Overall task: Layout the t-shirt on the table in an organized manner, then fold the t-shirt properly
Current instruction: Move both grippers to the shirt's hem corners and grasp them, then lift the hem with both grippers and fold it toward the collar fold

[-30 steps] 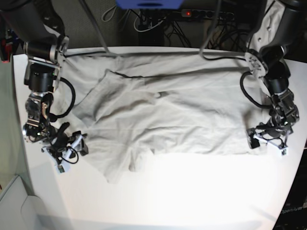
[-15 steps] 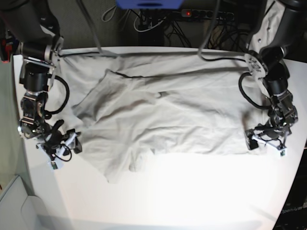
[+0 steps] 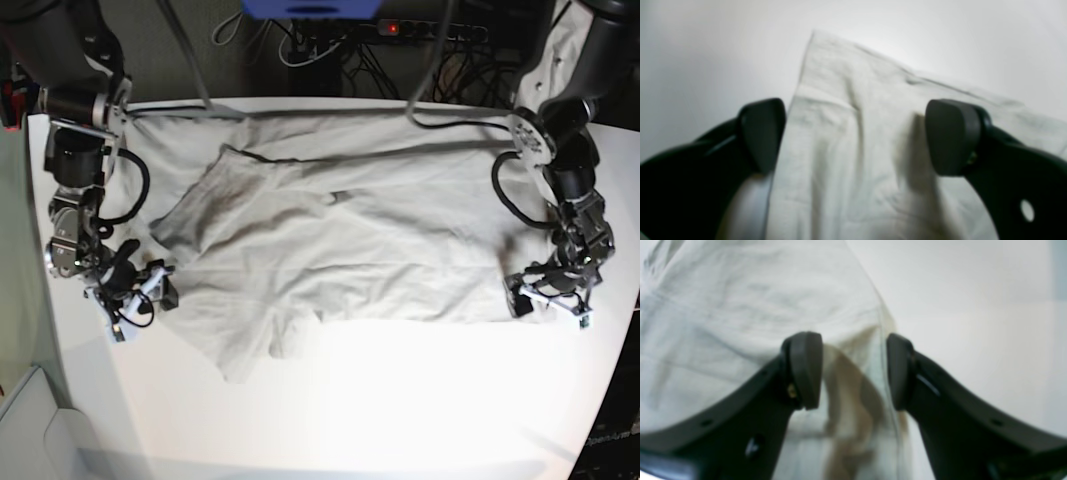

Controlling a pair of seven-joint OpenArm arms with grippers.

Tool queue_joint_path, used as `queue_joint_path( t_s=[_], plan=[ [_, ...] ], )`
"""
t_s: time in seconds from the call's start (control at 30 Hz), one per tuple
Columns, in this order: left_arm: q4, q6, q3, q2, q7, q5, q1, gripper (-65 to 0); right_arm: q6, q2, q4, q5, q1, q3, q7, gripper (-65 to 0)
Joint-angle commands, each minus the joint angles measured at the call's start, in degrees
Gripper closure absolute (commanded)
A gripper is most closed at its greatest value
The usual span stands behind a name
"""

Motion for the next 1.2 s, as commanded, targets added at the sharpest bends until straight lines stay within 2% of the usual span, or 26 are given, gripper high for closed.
queue_joint_path(
  t_s=[0.0, 0.1, 0.23, 0.37, 0.4, 0.57, 0.63, 0.67, 0.87, 1.0, 1.17],
  plan=[
    [-0.6, -0.5, 0.1, 0.2, 1.4, -0.3, -1.0, -65.0, 0.2, 0.3, 0.9, 0.7, 1.9, 0.0, 1.5, -32.3],
    [-2.5, -0.5, 0.1, 0.4, -2.1, -0.3, -0.8, -65.0, 0.2, 0.2, 0.9, 0.7, 1.8, 0.0, 1.5, -32.3],
    [-4.5, -0.5, 0.2, 0.5, -2.7, -0.3, -0.6, -65.0, 0.2, 0.2, 0.9, 0.7, 1.5, 0.0, 1.5, -31.3],
    [-4.5, -0.5, 0.2, 0.5, -2.7, -0.2, -0.6, -65.0, 0.2, 0.2, 0.0, 0.7, 1.4, 0.0, 1.4, -23.5],
    [-4.5, -0.5, 0.2, 0.5, -2.7, -0.2, -0.5, -61.2, 0.2, 0.2, -1.0, 0.7, 1.7, 0.0, 1.4, -20.6],
    [-4.4, -0.5, 0.2, 0.4, -2.7, 0.0, -0.2, -18.5, 0.2, 0.2, -4.4, 0.7, 2.1, 0.0, 1.4, -5.2],
    [-4.4, -0.4, 0.2, 0.4, -2.7, 0.3, -0.2, -5.9, 0.2, 0.3, -4.4, 0.7, 2.1, 0.0, 1.4, 0.0],
    [-4.4, -0.4, 0.2, 0.3, -2.4, 0.3, -0.2, -0.5, 0.2, 0.4, -4.4, 0.7, 2.1, 0.0, 1.4, 0.0],
    [-3.8, -0.4, 0.2, 0.2, -1.6, 0.3, -0.4, 0.0, 0.2, 0.6, -0.9, 0.7, 2.8, 0.4, 0.9, 0.0],
    [-0.8, -0.5, 0.2, -0.8, 5.7, -0.2, -1.5, -0.2, 0.2, 1.0, 4.2, 0.8, 2.8, 0.4, -1.4, 0.0],
    [10.5, -0.6, 0.1, 0.4, 16.8, -0.3, -1.3, -0.1, 0.2, 2.2, 11.9, 1.0, 1.8, 0.6, -7.8, 0.0]
  ],
)
